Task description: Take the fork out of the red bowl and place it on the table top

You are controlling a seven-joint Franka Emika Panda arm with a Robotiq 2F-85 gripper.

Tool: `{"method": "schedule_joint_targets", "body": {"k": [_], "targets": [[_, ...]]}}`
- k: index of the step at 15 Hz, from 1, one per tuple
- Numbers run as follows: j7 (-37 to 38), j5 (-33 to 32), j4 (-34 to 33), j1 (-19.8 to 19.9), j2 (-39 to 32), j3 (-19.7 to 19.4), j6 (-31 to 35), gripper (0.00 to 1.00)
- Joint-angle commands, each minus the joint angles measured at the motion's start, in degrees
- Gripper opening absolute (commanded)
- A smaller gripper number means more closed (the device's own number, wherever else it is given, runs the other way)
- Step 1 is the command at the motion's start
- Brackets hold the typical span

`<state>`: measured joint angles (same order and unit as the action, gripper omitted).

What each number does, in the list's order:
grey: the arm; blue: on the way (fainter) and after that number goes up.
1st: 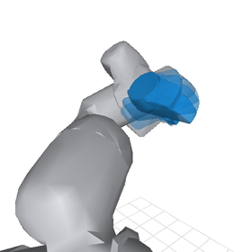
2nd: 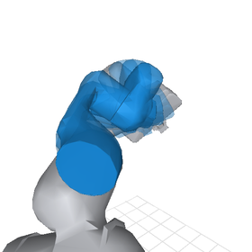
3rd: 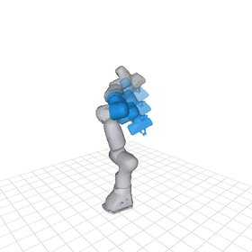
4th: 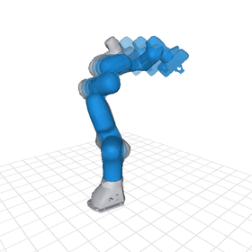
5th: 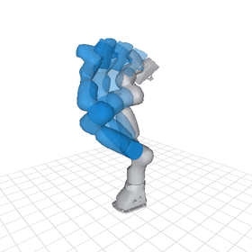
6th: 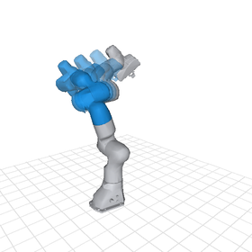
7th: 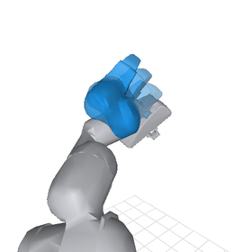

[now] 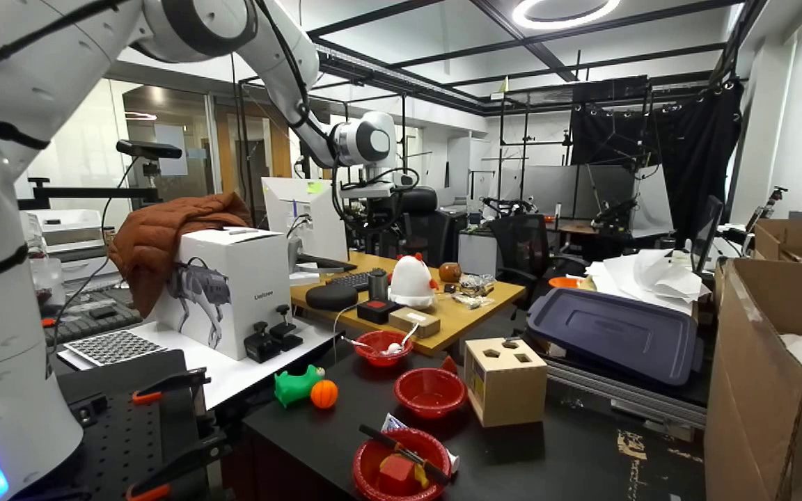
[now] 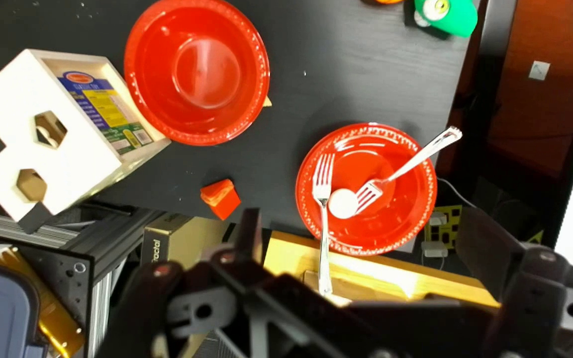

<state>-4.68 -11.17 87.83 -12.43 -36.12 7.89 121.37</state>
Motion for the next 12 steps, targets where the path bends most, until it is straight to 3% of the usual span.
{"method": "schedule_joint_targets", "body": {"k": [1,12], "targets": [[-2.82,1.11,-13.43,-0.48,-9.30,-0.31,-4.15,1.00],[-5.99,0.57,-35.37,-3.25,-29.13,-1.12,-7.53,1.00]]}}
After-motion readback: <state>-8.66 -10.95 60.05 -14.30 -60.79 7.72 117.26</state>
